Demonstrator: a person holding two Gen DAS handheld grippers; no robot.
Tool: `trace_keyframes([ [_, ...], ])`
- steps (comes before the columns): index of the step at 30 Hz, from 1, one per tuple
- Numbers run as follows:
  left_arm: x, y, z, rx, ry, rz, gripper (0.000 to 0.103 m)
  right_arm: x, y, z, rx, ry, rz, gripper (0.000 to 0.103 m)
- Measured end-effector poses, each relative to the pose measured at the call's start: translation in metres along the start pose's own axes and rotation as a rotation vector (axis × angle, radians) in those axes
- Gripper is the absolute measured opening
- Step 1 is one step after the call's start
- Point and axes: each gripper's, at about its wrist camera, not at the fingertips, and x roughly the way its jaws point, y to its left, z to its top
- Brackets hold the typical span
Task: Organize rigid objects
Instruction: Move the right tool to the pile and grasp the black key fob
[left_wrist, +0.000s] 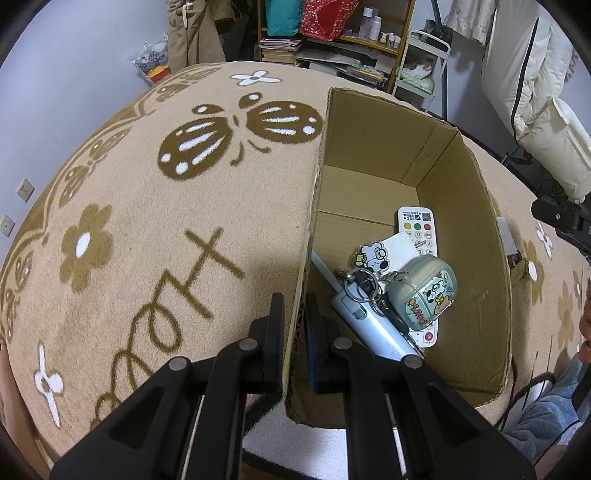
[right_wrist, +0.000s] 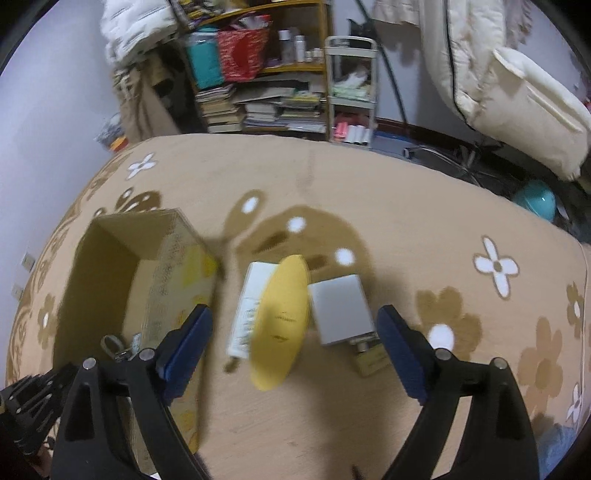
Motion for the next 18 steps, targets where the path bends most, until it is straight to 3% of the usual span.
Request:
trace_keyframes([
  [7,0.0,0.0,0.0,0.001,0.0,0.001,0.011,0.021,-0.03,-0.01,0.053,0.015,-0.057,0.095],
  [18,0.0,0.001,0.0,0.002,-0.001,0.002,0.011,0.044,-0.058,-0.015,0.138,0.031,-0.07,0.095],
])
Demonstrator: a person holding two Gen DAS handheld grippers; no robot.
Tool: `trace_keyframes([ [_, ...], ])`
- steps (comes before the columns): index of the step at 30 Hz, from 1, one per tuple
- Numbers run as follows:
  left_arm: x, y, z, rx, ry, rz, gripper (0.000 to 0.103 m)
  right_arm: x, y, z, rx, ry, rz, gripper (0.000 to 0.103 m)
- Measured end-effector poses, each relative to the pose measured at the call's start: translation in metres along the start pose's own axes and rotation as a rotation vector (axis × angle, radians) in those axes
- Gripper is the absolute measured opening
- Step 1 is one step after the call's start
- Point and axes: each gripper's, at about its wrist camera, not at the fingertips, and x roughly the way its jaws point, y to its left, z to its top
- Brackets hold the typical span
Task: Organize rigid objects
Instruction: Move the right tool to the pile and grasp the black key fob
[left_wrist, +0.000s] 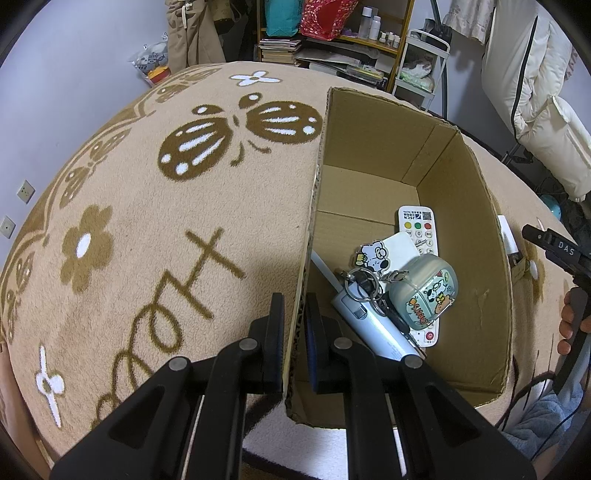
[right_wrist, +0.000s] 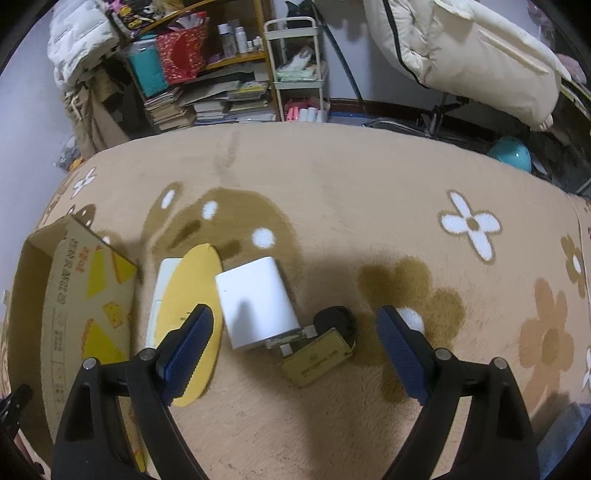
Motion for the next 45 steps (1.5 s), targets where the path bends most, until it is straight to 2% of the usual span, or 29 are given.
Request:
trace_keyframes([
  [9,0.0,0.0,0.0,0.0,0.0,0.0,0.011,0.025,-0.02,-0.004,0.081,0.06,-0.019,0.089],
  [15,0.0,-0.001,0.0,0.0,0.0,0.0,0.011,0.027,-0.028,-0.005,0.115,0.053,-0.042,0.087],
  [19,0.0,-0.001,0.0,0.001,0.0,0.004,0.011,0.029,-0.032,-0.004,0.123,0.04,-0.093,0.086],
  [33,-0.001,-0.001,0.0,0.005,0.0,0.007,0.011,0.043,-0.044,-0.004,0.178,0.098,-0.103,0.084],
  [36,-0.001,-0.001,0.0,0.005,0.0,0.007,0.011,0.046,-0.039,-0.007,0.157,0.127,-0.108,0.077],
  [41,-0.001,-0.001,0.0,0.005,0.0,0.008,0.011,0.048,-0.028,-0.007,0.122,0.148,-0.133,0.052],
  [44,-0.001,-0.001,0.0,0.004,0.0,0.006,0.011,0.047,-0.018,-0.008,0.091,0.152,-0.164,0.04],
  [45,-0.001,-0.001,0.0,0.004,0.0,0.006,0.011,0.046,-0.015,-0.008,0.082,0.151,-0.176,0.039],
])
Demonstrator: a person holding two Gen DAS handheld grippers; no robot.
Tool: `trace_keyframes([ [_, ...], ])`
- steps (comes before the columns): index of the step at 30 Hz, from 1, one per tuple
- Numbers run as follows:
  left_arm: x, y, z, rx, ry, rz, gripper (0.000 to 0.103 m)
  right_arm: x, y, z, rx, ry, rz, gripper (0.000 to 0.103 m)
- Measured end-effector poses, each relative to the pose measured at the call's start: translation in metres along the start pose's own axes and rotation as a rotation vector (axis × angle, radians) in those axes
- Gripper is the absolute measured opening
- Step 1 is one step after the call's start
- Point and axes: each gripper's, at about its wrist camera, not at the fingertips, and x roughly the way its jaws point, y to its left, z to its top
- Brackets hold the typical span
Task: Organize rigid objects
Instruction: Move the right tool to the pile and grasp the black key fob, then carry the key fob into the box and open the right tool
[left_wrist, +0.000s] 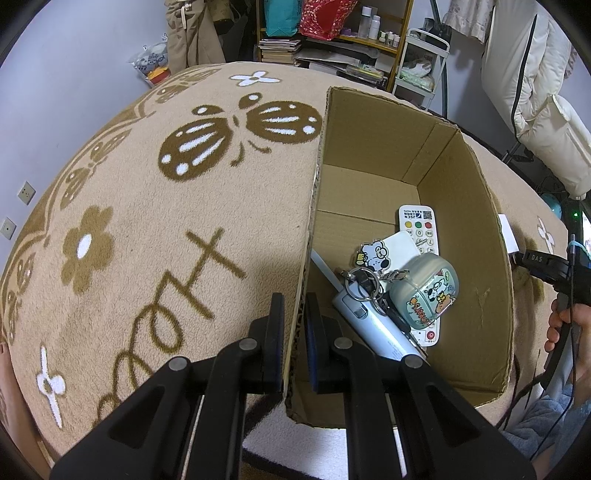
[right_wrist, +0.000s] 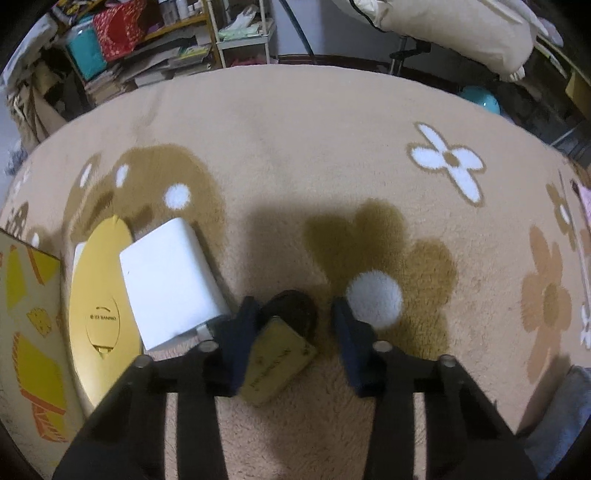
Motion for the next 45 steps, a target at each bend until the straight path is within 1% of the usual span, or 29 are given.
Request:
trace_keyframes([
  [2,0.0,0.0,0.0,-0.001,0.001,-0.001,0.011,-0.001,0.001,-0.001,-0.007,-0.007,-0.014,0.035],
  [3,0.0,0.0,0.0,-0.001,0.001,-0.001,0.011,-0.001,0.0,-0.001,0.0,-0.009,-0.009,0.035],
  [10,0.0,0.0,0.0,-0.001,0.001,-0.001,0.011,-0.009,-0.019,-0.001,0.07,-0.028,0.091,0.034],
  [14,0.0,0.0,0.0,-0.002,0.001,-0.002,0.011,-0.014,-0.025,-0.004,0.093,-0.039,0.129,0.034],
  [17,0.0,0.0,0.0,-0.001,0.001,-0.001,0.011,-0.02,-0.023,-0.006,0.079,-0.066,0.129,0.034],
  [22,0.0,0.0,0.0,-0.001,0.001,-0.002,0.011,-0.034,-0.018,-0.005,0.058,-0.116,0.157,0.033],
  [26,0.0,0.0,0.0,0.0,0.001,-0.001,0.011,-0.036,-0.009,-0.007,0.015,-0.129,0.131,0.033],
  [31,0.0,-0.001,0.0,-0.001,0.002,-0.002,0.011,-0.043,-0.01,-0.005,0.021,-0.143,0.136,0.033],
  [36,0.0,-0.001,0.0,-0.002,0.002,-0.003,0.011,-0.061,-0.006,-0.004,0.008,-0.19,0.181,0.03],
  [40,0.0,0.0,0.0,-0.001,0.002,-0.002,0.011,-0.08,0.008,-0.006,-0.024,-0.24,0.221,0.028],
  [45,0.0,0.0,0.0,-0.001,0.002,-0.002,0.011,-0.098,0.026,-0.007,-0.066,-0.289,0.235,0.028],
])
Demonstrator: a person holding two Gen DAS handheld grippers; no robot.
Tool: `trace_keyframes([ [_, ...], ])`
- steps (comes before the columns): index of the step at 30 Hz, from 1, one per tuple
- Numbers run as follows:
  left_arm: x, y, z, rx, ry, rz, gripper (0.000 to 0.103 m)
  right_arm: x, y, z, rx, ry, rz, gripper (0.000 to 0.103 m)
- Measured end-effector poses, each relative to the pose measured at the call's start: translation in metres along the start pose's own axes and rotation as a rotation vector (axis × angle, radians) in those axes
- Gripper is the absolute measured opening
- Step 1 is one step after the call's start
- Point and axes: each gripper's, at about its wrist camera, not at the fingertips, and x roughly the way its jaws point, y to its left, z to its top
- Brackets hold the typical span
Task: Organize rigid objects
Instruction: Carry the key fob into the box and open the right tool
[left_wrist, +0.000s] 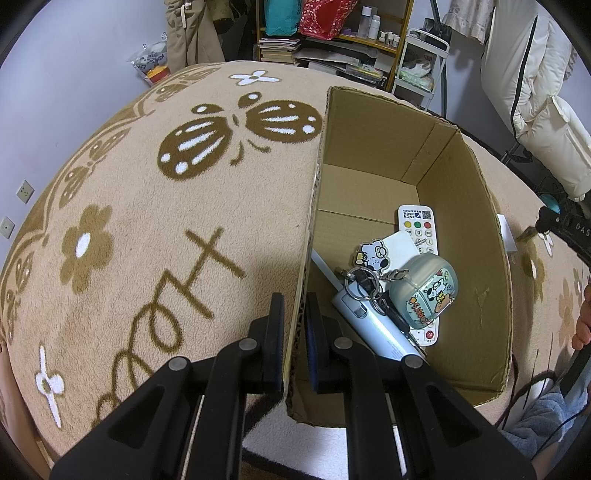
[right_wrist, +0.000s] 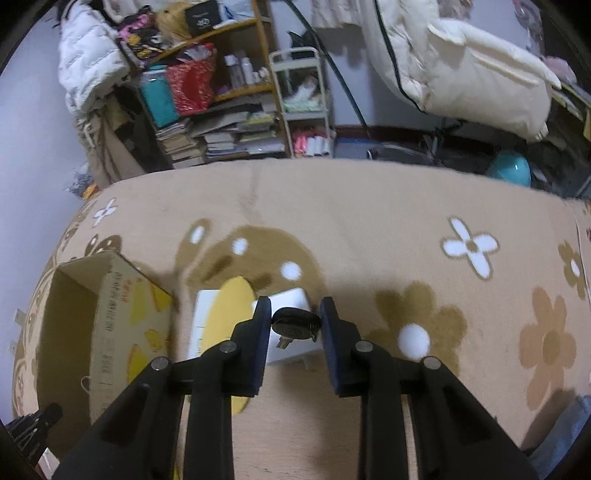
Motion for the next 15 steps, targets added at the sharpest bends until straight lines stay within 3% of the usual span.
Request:
trace_keyframes([
  [15,0.0,0.0,0.0,0.0,0.0,0.0,0.011,-0.057,0.075,0.006,-0.125,-0.127,0.189,0.028],
])
